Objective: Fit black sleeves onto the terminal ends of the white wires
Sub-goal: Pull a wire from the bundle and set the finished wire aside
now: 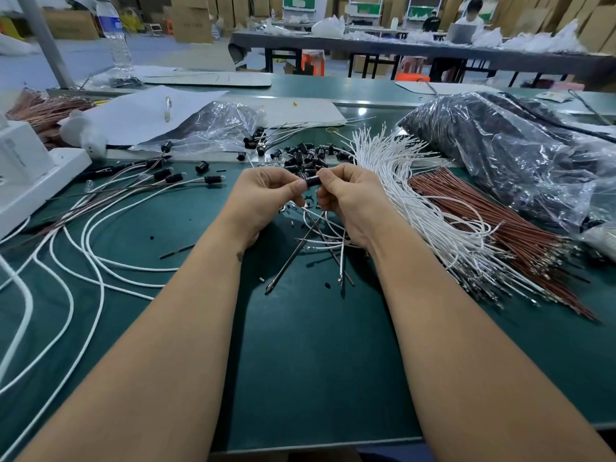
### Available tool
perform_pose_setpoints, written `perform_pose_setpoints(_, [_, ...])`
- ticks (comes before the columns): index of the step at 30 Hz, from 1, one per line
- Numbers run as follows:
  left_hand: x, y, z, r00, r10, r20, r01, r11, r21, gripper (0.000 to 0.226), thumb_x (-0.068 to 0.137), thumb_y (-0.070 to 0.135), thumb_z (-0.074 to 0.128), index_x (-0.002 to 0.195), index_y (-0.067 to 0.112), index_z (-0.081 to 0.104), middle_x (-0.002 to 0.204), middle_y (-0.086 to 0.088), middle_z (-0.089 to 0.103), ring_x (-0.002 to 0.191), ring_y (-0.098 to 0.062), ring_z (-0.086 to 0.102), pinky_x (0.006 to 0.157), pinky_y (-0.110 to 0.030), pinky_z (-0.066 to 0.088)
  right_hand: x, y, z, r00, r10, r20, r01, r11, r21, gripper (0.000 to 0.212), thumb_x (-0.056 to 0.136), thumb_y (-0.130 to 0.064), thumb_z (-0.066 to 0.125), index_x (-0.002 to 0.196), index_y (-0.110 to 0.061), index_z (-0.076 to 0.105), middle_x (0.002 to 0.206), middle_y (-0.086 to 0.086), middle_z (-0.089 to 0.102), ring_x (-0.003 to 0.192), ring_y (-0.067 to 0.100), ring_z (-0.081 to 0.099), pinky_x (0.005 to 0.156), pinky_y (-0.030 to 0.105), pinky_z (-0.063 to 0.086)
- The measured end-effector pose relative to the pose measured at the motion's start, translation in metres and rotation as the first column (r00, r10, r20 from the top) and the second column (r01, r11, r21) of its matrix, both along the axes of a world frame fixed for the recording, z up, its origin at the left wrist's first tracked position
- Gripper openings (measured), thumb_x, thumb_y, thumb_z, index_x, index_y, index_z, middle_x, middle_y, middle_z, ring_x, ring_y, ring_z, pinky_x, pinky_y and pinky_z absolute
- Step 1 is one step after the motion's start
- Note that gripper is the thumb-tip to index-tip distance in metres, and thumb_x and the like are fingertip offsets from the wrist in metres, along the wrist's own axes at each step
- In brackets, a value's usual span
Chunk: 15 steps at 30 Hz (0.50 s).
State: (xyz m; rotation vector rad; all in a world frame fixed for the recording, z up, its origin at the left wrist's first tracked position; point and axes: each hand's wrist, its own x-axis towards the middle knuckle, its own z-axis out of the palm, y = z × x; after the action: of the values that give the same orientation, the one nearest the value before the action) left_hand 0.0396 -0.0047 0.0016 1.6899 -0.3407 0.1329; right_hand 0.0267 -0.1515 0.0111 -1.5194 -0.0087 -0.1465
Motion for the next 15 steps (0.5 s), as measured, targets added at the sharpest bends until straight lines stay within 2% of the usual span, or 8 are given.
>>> perform_pose_setpoints(2, [0.0, 0.0, 0.0, 1.0, -0.006, -0.001, 0.006, 1.0, -0.006, 0.01, 0.086, 0.009, 0.068, 0.077, 0.011, 0.069, 0.059, 0.003, 0.067, 0.058, -0.003, 0.058, 0.066, -0.011, 0.047, 0.0, 0.0, 0.0, 1.0, 0.007, 0.016, -0.007, 1.0, 0.014, 0.018, 0.096, -0.009, 0.056, 0.078, -0.01, 0.059, 0.064, 0.005, 0.057, 0.057, 0.014, 0.051, 0.059, 0.026, 0.046])
perform_pose_setpoints(4, [-0.001, -0.001, -0.001, 1.0, -0.002, 0.003, 0.002, 1.0, 0.001, 0.009, 0.086, 0.009, 0.068, 0.077, 0.01, 0.069, 0.059, 0.003, 0.067, 0.057, -0.003, 0.057, 0.064, -0.012, 0.047, 0.0, -0.001, -0.001, 1.0, -0.001, 0.031, 0.001, 1.0, 0.007, 0.018, 0.096, -0.01, 0.057, 0.077, -0.01, 0.059, 0.063, 0.004, 0.057, 0.056, 0.013, 0.051, 0.057, 0.025, 0.046])
perform_pose_setpoints(6, [-0.001, -0.003, -0.001, 1.0, 0.026, 0.013, -0.026, 1.0, 0.014, 0.008, 0.086, 0.009, 0.068, 0.078, 0.009, 0.07, 0.063, -0.001, 0.067, 0.063, -0.008, 0.059, 0.073, -0.019, 0.051, 0.0, 0.0, -0.002, 0.998, -0.026, 0.052, 0.027, 0.999, -0.03, 0.019, 0.096, -0.01, 0.057, 0.077, -0.011, 0.059, 0.062, 0.003, 0.057, 0.054, 0.012, 0.051, 0.055, 0.023, 0.046])
perform_pose_setpoints(8, [0.0, -0.006, -0.001, 0.997, 0.075, 0.035, -0.076, 0.996, 0.037, 0.008, 0.087, 0.011, 0.068, 0.08, 0.007, 0.071, 0.067, -0.004, 0.067, 0.066, -0.011, 0.059, 0.075, -0.019, 0.049, 0.001, 0.003, -0.003, 0.995, -0.064, 0.078, 0.069, 0.995, -0.069, 0.02, 0.096, -0.01, 0.057, 0.076, -0.011, 0.059, 0.062, 0.002, 0.059, 0.051, 0.009, 0.053, 0.053, 0.02, 0.047])
perform_pose_setpoints(12, [-0.001, -0.01, 0.002, 0.978, 0.158, 0.133, -0.171, 0.981, 0.089, 0.01, 0.088, 0.01, 0.066, 0.084, 0.002, 0.072, 0.065, -0.002, 0.065, 0.051, 0.002, 0.052, 0.058, -0.01, 0.041, 0.001, 0.01, 0.001, 0.988, -0.113, 0.108, 0.119, 0.992, -0.048, 0.014, 0.096, -0.009, 0.055, 0.084, -0.01, 0.061, 0.068, 0.003, 0.063, 0.053, 0.005, 0.056, 0.053, 0.017, 0.048])
perform_pose_setpoints(15, [0.0, -0.005, 0.007, 0.977, 0.151, 0.149, -0.171, 0.976, 0.132, 0.011, 0.09, 0.009, 0.063, 0.088, 0.006, 0.073, 0.068, -0.004, 0.066, 0.051, -0.001, 0.048, 0.055, -0.014, 0.038, 0.002, 0.013, 0.002, 0.982, -0.116, 0.149, 0.127, 0.99, -0.067, 0.01, 0.094, -0.007, 0.056, 0.088, -0.014, 0.06, 0.077, 0.003, 0.065, 0.065, 0.008, 0.061, 0.063, 0.021, 0.053])
